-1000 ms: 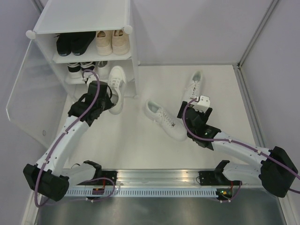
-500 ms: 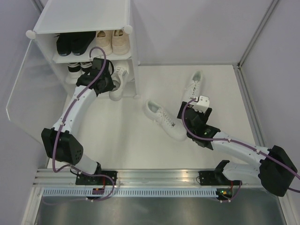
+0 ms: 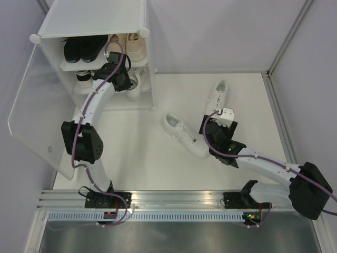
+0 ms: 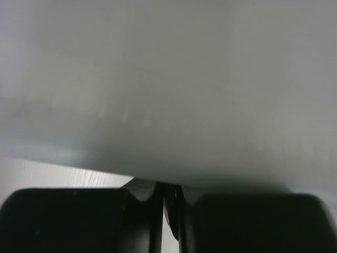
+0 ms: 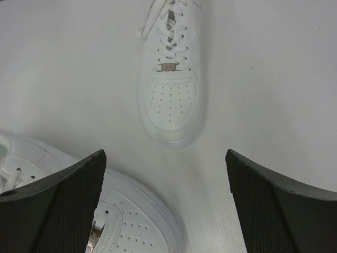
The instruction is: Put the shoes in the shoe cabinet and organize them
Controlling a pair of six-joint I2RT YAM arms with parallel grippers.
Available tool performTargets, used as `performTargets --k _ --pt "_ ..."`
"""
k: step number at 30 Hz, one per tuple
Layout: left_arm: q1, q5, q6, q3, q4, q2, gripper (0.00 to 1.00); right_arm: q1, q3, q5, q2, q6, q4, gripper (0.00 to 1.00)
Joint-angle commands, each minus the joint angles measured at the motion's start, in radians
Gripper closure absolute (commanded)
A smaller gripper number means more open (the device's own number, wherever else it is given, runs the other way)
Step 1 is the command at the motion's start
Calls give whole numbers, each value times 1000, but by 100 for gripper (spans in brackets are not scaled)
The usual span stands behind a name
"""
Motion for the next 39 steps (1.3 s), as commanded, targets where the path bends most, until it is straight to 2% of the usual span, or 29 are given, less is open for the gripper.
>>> performTargets --k 1,2,4,10,12,14,16,18,19,22,25,33,36,39 --pt "3 31 6 89 83 13 84 -3 44 5 24 4 11 2" --pt "3 30 0 89 86 15 70 -4 50 3 30 1 9 2" --pt "3 21 -7 83 93 2 56 -3 56 0 37 1 -17 2" --pt "3 9 -1 4 122 -114 36 -4 59 -23 46 -8 -12 3" --pt "-2 23 5 -38 140 -160 24 -3 59 -24 46 -9 -12 3" --pt "-17 29 32 -142 177 -254 12 -3 61 -29 47 -9 -12 3" --pt "-32 43 60 -289 284 -358 8 -4 61 -32 49 -11 -12 3" --pt "-54 52 118 -406 447 -427 7 -3 61 -32 49 -9 -11 3" --pt "-60 52 135 -522 514 -455 7 -4 63 -34 49 -9 -11 3" --pt "-63 55 183 -677 673 -528 11 -3 63 -43 47 -9 -11 3" --pt "-65 28 226 -734 741 -516 13 -3 59 -48 44 -12 -3 3" --pt "-65 -23 273 -718 847 -400 22 -4 59 -51 50 -16 -1 3" --pt "-65 -28 276 -669 847 -352 32 -6 59 -49 55 -16 -1 3" --pt "-65 -31 278 -612 847 -320 48 -4 59 -48 55 -16 -1 3"
